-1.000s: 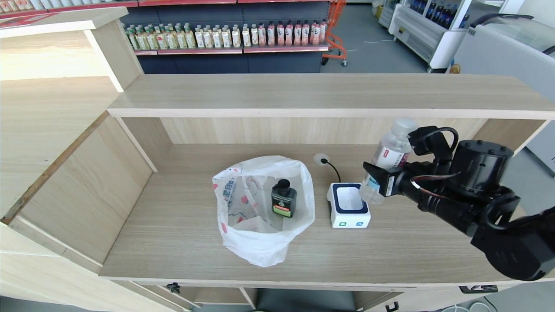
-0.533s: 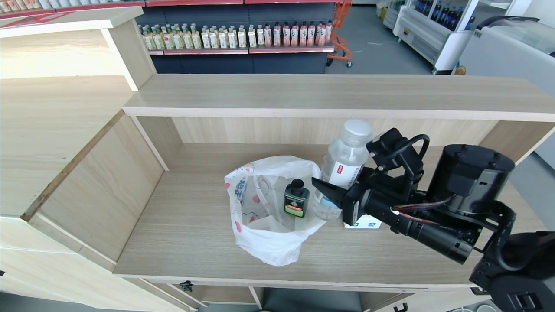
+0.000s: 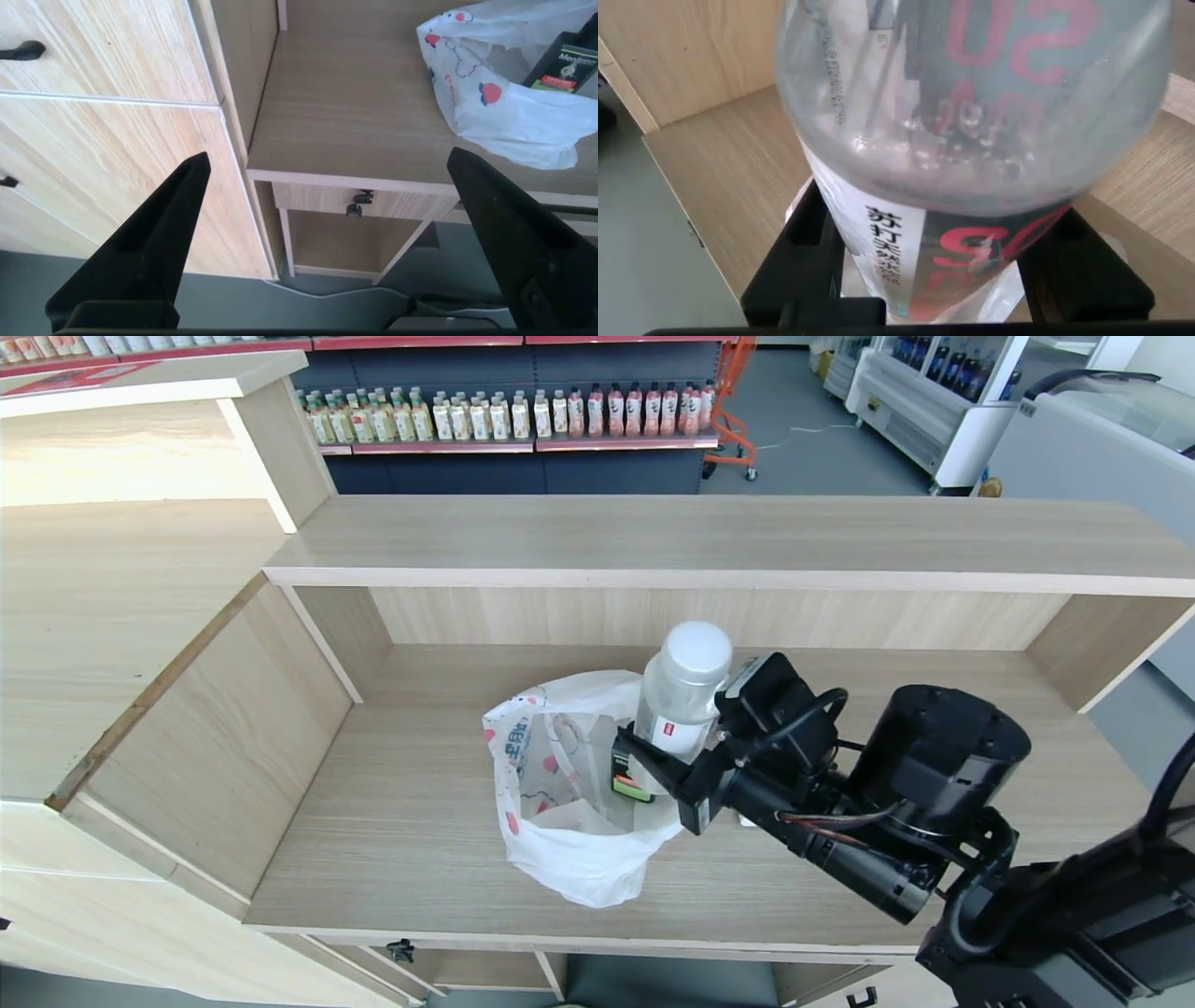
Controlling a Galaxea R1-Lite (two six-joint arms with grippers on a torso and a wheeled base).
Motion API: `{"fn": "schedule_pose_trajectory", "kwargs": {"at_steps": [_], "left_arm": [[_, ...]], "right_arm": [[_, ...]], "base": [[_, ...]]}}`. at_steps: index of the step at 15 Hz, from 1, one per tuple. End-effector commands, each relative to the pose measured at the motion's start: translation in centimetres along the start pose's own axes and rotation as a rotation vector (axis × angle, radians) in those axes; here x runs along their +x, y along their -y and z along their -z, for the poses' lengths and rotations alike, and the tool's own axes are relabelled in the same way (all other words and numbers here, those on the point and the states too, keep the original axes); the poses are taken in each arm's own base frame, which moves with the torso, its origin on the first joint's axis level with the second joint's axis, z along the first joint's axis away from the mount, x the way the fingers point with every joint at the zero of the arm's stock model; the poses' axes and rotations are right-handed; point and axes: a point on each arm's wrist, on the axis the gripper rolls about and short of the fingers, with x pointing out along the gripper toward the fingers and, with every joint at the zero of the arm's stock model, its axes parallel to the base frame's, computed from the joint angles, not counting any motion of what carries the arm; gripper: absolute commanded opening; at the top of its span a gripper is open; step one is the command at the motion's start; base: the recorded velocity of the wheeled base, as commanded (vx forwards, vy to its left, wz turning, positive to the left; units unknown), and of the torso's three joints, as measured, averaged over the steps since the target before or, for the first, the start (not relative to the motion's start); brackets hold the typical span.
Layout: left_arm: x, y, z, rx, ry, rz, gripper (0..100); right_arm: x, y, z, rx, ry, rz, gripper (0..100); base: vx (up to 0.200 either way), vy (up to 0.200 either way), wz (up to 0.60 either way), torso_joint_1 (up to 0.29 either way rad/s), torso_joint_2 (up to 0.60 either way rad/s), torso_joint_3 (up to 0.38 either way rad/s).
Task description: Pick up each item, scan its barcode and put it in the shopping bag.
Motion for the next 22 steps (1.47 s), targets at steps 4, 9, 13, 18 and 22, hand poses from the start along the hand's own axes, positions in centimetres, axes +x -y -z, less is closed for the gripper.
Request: {"fn": "schedule_pose_trajectory", "kwargs": {"at_steps": [4, 9, 13, 18, 22], "left_arm": [[0.0, 0.0, 0.0, 0.000, 0.001, 0.000, 100], [0.0, 0.0, 0.0, 0.000, 0.001, 0.000, 100], [0.0, 0.0, 0.0, 0.000, 0.001, 0.000, 100], [0.0, 0.0, 0.0, 0.000, 0.001, 0.000, 100], [0.0, 0.0, 0.0, 0.000, 0.001, 0.000, 100]], "right_arm": [[1.0, -1.0, 3.5, -0.013, -0.069, 0.010, 0], [-1.1, -1.8, 6.2, 0.016, -0.145, 0.013, 0], [-1.7, -0.6, 7.3, 0.106, -0.188, 0.058, 0], [-0.5, 0.6, 8.3, 0.133, -0.183, 0.101, 0], [-0.7, 0.5, 8.6, 0.194, -0.193, 0.101, 0]], "base": [[0.000, 0.000, 0.00, 0.000, 0.00, 0.000], [0.000, 0.000, 0.00, 0.000, 0.00, 0.000], [0.000, 0.000, 0.00, 0.000, 0.00, 0.000], [0.000, 0.000, 0.00, 0.000, 0.00, 0.000], [0.000, 0.000, 0.00, 0.000, 0.00, 0.000]]}}
